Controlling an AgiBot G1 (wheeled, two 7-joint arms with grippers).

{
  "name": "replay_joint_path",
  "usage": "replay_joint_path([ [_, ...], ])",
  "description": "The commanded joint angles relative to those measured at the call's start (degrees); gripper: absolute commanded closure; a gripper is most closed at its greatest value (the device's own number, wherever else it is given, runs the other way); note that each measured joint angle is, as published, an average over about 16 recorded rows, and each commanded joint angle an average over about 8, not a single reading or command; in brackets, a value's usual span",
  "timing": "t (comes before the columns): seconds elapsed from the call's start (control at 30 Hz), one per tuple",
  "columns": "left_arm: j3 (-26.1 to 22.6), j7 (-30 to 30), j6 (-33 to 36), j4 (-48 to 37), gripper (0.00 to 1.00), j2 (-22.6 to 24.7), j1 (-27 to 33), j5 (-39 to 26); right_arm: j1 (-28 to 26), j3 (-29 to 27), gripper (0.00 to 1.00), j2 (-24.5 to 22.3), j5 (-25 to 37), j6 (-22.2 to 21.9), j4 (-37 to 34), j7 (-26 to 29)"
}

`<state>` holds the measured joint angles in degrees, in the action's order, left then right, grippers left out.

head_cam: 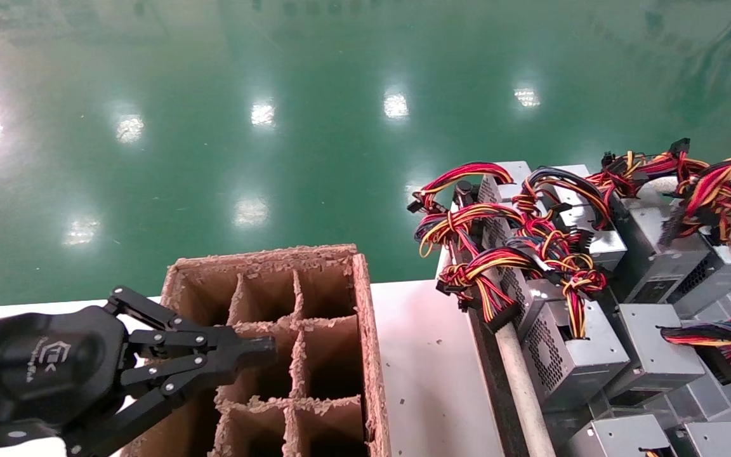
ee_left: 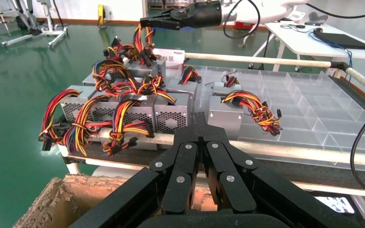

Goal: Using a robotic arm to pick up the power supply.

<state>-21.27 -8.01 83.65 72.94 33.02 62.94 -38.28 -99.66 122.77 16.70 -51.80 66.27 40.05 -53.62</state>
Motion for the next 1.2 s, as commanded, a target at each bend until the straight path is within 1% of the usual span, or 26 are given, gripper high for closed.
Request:
replay_joint_path([
  [0.03,0.0,0.0,0.0,0.0,1.00,0.0,0.0,0.0,0.4,0.0,0.59,-0.4,-0.3,0.1,-0.5,-0.1],
  [0.17,0.0,0.0,0.0,0.0,1.00,0.0,0.0,0.0,0.0,0.3,0.09,-0.8,0.6,0.2,-0.5,0.4],
  [0.2,0.0,0.0,0.0,0.0,1.00,0.0,0.0,0.0,-0.2,0.4,0.00,-0.9,1.0,0.1,-0.4,0.6],
  [0.5,0.0,0.0,0.0,0.0,1.00,0.0,0.0,0.0,-3.2,1.0,0.00,-1.9,5.0,-0.5,1.1,2.2],
  [0.8,0.0,0.0,0.0,0.0,1.00,0.0,0.0,0.0,-8.5,-0.6,0.00,-1.5,9.7,1.8,3.2,-0.7],
  [0.9,0.0,0.0,0.0,0.0,1.00,0.0,0.0,0.0,-9.5,-1.4,0.00,-1.0,11.3,2.4,3.4,-1.2],
  [1.03,0.0,0.0,0.0,0.0,1.00,0.0,0.0,0.0,-8.2,-5.3,0.00,-0.3,14.7,3.3,4.6,0.9],
  [1.2,0.0,0.0,0.0,0.0,1.00,0.0,0.0,0.0,-4.3,-13.8,0.00,1.2,21.1,4.7,7.1,6.2],
])
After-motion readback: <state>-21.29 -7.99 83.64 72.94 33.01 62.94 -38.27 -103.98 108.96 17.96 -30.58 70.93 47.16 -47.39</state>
